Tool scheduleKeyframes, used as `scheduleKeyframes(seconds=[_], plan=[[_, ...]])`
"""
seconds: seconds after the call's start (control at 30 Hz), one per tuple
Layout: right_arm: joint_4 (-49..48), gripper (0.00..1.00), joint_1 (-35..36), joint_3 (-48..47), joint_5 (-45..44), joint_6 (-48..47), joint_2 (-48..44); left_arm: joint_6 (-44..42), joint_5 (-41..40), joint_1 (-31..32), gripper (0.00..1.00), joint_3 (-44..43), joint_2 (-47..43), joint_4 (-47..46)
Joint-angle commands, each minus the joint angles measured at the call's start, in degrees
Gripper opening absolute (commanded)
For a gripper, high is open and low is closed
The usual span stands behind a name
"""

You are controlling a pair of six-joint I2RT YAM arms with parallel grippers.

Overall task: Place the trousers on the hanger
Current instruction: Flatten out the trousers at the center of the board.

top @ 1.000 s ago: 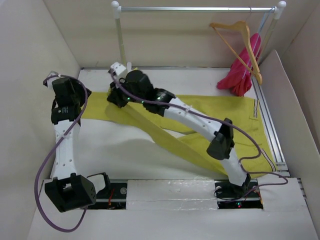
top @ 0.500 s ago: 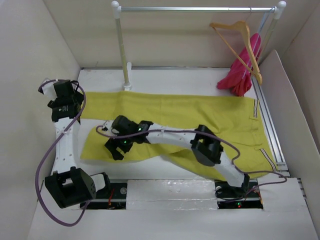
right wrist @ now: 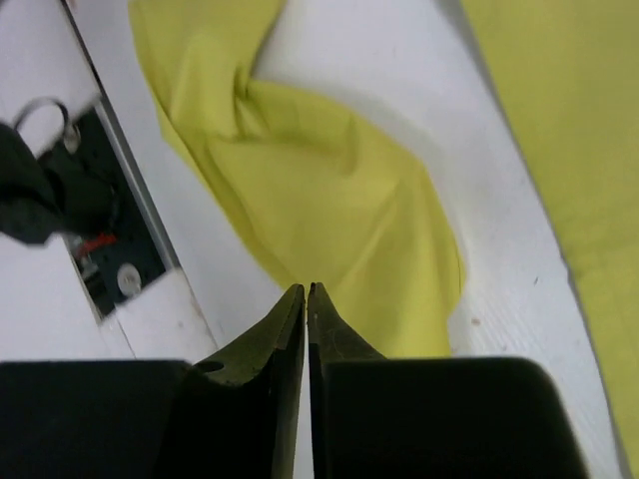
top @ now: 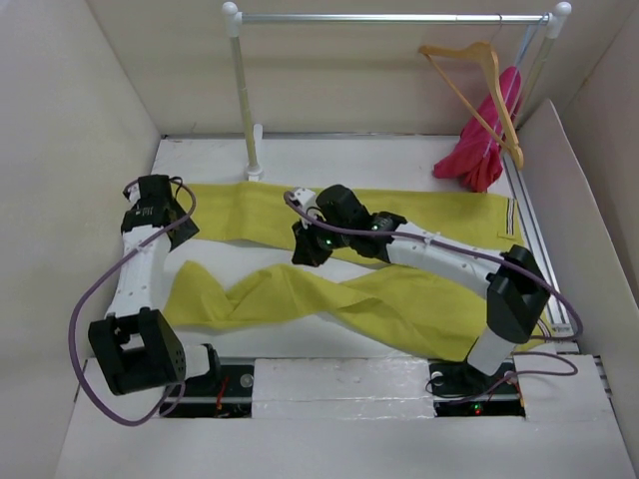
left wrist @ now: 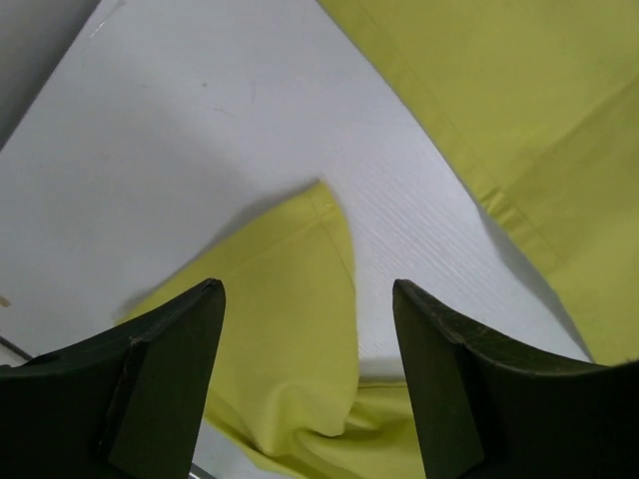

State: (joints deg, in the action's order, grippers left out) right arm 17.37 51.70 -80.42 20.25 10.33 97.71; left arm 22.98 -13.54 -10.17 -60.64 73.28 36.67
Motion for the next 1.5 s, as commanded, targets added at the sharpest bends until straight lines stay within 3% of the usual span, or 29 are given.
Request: scheduleKeyframes(seconds=[0.0, 0.07, 0.1, 0.13, 0.27, 0.47, 0.5, 0.53, 0.57, 0.6, 0.8, 1.1, 1.3, 1.47], plan=[[-4.26, 0.13, -1.85, 5.70, -0.12, 1.71, -7.41, -1.27, -0.17, -1.51, 0.65, -2.82, 5.18, 3.42], [-6.90, 0.29, -2.92, 10.80, 0.05, 3.64, -11.12, -0.93, 0.35, -1.52, 0.62, -3.60, 10.45, 4.45], [-7.43, 0.43, -4.05, 12.12, 0.31, 4.00, -13.23, -0.92, 1.31, -1.52, 0.60, -4.13, 15.62, 5.08], [-7.87, 0.47, -4.07, 14.22, 0.40, 4.09, -16.47, -0.92, 1.93, -1.52, 0.58, -4.22, 17.41, 5.26], [-3.58, 0.59, -7.66, 16.69, -1.79, 3.12, -24.20, -0.49, 1.05, 1.03, 0.56, -3.69, 24.70, 2.72], [-1.90, 0.62, -11.44, 21.44, -0.12, 3.30, -31.60, -0.39, 1.50, 1.03, 0.54, -2.29, 28.67, -1.33], [-1.03, 0.62, -11.97, 22.23, -0.38, 3.30, -32.40, -0.66, 1.76, 1.03, 0.49, -2.11, 30.07, -1.68], [0.03, 0.62, -12.59, 22.85, -1.00, 3.47, -34.84, -1.44, 2.11, 1.03, 0.09, -1.15, 31.13, -2.73], [0.04, 0.62, -12.59, 22.85, -1.44, 3.47, -34.87, -1.45, 2.11, 1.03, 0.08, -1.15, 31.49, -2.74], [1.08, 0.62, -12.59, 23.12, -1.88, 3.73, -35.91, -1.62, 1.51, 1.03, 0.00, -0.71, 31.84, -3.00], [7.41, 0.63, -19.07, 22.94, -6.27, 3.47, -42.68, -3.03, 1.76, -1.51, 0.00, 0.44, 29.30, -3.36], [11.90, 0.67, -29.55, 26.10, -10.23, 6.10, -50.33, 0.74, -7.89, -4.50, 0.00, -16.17, 17.34, 3.41], [16.20, 0.71, -33.42, 26.99, -15.67, 7.07, -54.55, 1.71, -21.85, -5.20, 0.00, -20.74, 23.92, 8.33], [19.55, 0.77, -37.46, 27.95, -19.63, 6.90, -54.38, 2.50, -23.20, -11.17, 0.00, -25.58, 27.35, 8.25]])
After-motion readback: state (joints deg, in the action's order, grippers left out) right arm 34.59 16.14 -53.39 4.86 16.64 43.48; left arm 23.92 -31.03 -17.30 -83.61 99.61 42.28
